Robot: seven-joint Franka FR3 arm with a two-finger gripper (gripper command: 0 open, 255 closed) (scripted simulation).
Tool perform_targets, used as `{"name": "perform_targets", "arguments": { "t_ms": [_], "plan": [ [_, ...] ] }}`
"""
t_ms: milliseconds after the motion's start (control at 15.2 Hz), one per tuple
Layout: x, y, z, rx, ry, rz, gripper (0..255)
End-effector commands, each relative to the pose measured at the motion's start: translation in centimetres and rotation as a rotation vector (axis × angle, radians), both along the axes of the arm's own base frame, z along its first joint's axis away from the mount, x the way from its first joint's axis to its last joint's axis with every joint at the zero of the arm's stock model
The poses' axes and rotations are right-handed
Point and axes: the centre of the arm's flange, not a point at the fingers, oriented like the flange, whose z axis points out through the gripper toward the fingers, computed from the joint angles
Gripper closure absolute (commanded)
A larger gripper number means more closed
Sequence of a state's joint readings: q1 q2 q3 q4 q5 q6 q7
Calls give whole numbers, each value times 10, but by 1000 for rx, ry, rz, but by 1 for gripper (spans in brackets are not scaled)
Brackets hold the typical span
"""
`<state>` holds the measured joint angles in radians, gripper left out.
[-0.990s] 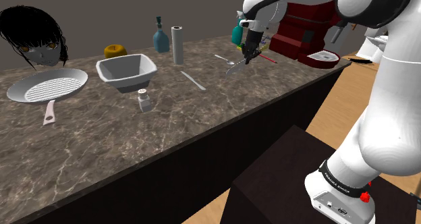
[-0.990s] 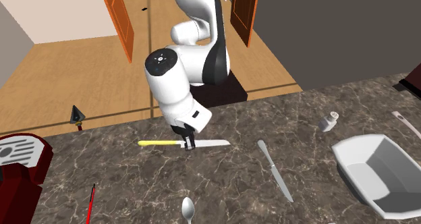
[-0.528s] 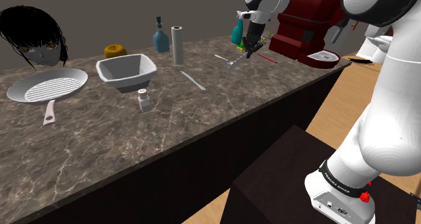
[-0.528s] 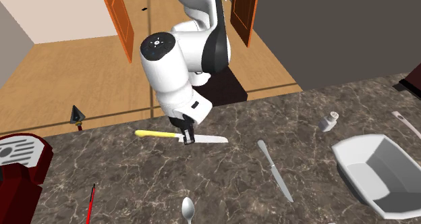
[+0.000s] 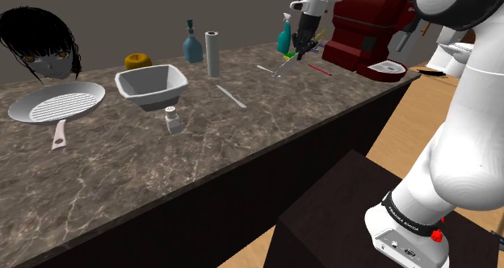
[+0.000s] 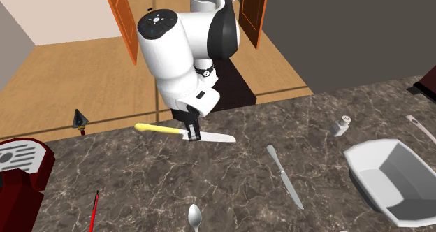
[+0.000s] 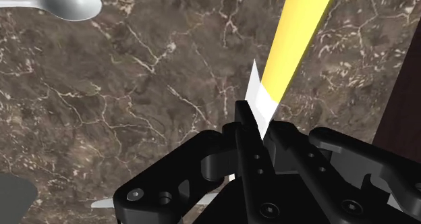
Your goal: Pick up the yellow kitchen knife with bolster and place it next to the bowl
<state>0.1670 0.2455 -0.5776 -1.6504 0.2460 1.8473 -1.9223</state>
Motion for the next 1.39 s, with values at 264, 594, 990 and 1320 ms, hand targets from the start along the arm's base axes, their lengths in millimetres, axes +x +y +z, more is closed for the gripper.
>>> {"name": "perform_targets", "arguments": {
  "t_ms": [264, 594, 990, 1320],
  "plan": [
    [1, 26, 17, 0, 0, 0, 255],
    [6, 92, 17, 0, 0, 0, 255],
    [11, 171, 17, 0, 0, 0, 255],
    [16, 237, 17, 0, 0, 0, 255]
  ]
}}
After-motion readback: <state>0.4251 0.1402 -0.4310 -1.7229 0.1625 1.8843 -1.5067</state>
